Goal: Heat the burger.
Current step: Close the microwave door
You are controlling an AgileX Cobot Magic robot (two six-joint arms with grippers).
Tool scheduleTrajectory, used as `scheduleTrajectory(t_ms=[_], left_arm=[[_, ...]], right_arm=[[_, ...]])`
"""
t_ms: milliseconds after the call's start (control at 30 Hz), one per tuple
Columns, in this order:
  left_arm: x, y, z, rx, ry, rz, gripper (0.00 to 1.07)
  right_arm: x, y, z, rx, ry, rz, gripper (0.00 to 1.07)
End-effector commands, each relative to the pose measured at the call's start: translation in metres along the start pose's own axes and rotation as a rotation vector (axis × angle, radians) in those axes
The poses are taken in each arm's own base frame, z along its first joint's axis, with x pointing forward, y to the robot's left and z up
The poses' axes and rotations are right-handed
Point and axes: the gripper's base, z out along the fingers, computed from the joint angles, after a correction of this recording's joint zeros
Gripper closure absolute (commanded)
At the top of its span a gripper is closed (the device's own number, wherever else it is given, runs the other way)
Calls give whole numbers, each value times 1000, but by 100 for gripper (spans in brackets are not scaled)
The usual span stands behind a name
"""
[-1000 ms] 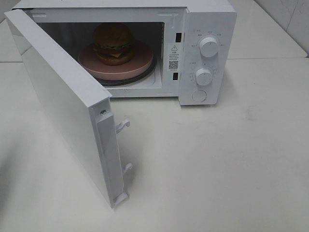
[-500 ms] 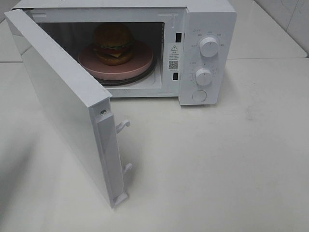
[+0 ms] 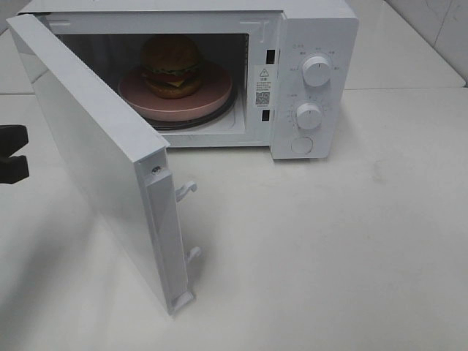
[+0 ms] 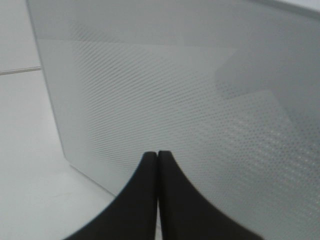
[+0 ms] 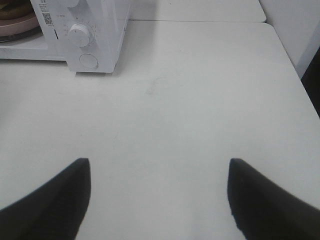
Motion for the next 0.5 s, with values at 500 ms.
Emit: scheduleTrajectory(t_ms=[500], left_arm=[[-13, -46, 49, 123, -12, 29, 107]], right_arm=[[2, 0, -3, 6, -30, -6, 32]])
